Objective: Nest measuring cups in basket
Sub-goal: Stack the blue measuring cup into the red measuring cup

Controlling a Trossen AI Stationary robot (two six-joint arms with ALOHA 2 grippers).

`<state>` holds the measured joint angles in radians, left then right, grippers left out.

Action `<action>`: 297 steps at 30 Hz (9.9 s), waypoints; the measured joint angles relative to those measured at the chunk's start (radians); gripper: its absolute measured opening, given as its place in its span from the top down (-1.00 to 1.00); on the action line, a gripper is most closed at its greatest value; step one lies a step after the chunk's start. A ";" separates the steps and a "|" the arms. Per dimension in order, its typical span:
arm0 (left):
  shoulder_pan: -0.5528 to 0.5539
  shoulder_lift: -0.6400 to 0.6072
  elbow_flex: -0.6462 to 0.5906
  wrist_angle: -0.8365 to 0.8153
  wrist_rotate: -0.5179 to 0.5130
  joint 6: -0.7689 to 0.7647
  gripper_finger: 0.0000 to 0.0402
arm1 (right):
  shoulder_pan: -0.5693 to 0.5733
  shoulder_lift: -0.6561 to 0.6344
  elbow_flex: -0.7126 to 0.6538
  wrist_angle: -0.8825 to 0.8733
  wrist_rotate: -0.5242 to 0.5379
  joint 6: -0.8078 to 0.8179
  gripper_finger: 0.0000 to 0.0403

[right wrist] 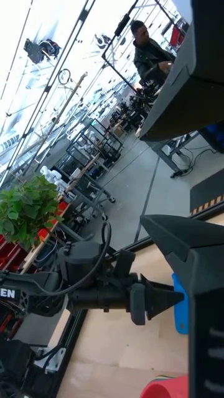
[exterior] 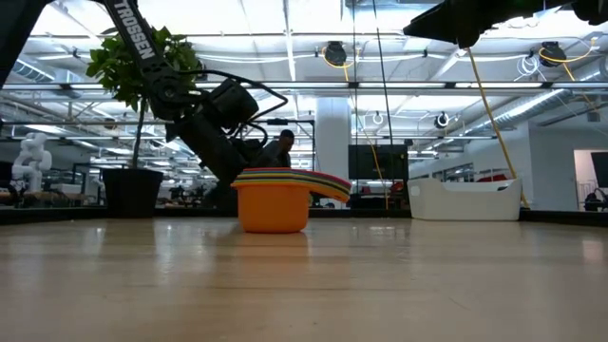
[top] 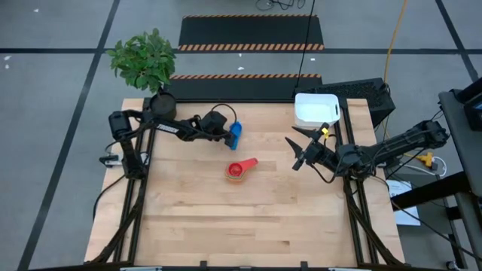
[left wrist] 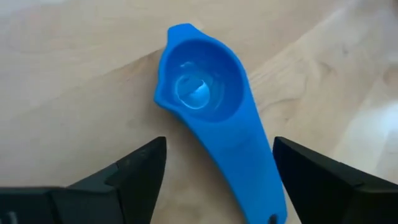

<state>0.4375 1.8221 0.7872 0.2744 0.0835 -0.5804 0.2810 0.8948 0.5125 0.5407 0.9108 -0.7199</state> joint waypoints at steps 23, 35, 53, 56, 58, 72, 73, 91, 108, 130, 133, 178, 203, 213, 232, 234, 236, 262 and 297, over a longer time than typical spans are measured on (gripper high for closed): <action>-0.030 0.064 0.001 0.147 -0.029 0.090 0.49 | 0.000 0.000 0.000 0.000 0.000 0.000 0.03; -0.028 0.093 0.000 0.220 0.024 0.114 0.81 | 0.000 0.000 0.000 0.001 0.000 -0.003 0.03; -0.060 0.092 0.001 0.480 0.143 0.138 0.95 | -0.033 0.009 0.000 0.086 -0.033 0.261 0.03; -0.054 0.092 0.002 0.487 0.092 0.153 0.96 | -0.046 0.026 0.000 0.054 -0.051 0.283 0.03; -0.052 0.092 0.002 0.484 0.060 0.176 0.98 | -0.063 0.044 0.000 0.050 -0.051 0.314 0.03; -0.125 0.091 0.296 -0.117 -0.116 0.367 0.82 | -0.306 0.356 0.222 -0.364 -0.626 0.789 0.13; -0.134 0.091 0.314 -0.170 -0.140 0.387 0.82 | -0.327 0.369 0.216 -0.339 -0.631 0.806 0.13; -0.162 0.090 0.381 -0.468 -0.271 0.443 0.81 | -0.548 0.649 0.209 -0.267 -0.891 1.039 -0.25; -0.157 0.090 0.381 -0.511 -0.269 0.443 0.81 | -0.636 0.818 0.209 -0.226 -0.995 1.066 -0.25; -0.157 0.090 0.381 -0.444 -0.269 0.441 0.81 | -0.700 1.016 0.211 0.107 -1.043 1.145 -0.46; -0.157 0.090 0.381 -0.444 -0.269 0.441 0.81 | -0.708 1.038 0.211 0.135 -1.044 1.146 -0.32; -0.401 -0.260 0.380 -0.484 -0.182 0.402 0.80 | -0.620 0.373 0.208 -0.634 -1.505 0.657 1.00; -0.531 -0.507 0.380 -0.933 -0.624 0.179 0.46 | -0.488 0.972 0.717 -0.811 -1.648 0.728 1.00; -0.579 -0.516 0.380 -0.934 -0.627 0.179 0.46 | -0.514 0.974 0.787 -0.930 -1.756 0.659 1.00; -0.583 -0.516 0.380 -0.903 -0.636 0.210 0.46 | -0.565 1.001 0.787 -0.942 -1.861 0.596 1.00; -0.583 -0.516 0.380 -0.902 -0.636 0.212 0.46 | -0.565 1.007 0.786 -0.948 -1.854 0.598 1.00; -0.583 -0.516 0.380 -0.903 -0.636 0.212 0.46 | -0.565 1.019 0.785 -0.930 -1.857 0.599 1.00; -0.584 -0.516 0.380 -0.906 -0.636 0.209 0.46 | -0.588 1.021 0.786 -0.986 -1.607 0.550 0.32; -0.583 -0.446 0.379 -0.943 -0.629 0.202 0.46 | -0.378 0.779 0.774 -1.020 -1.324 0.623 0.05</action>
<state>-0.1455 1.3757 1.1664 -0.6690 -0.5454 -0.3786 -0.0974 1.6738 1.2865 -0.4794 -0.4133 -0.0967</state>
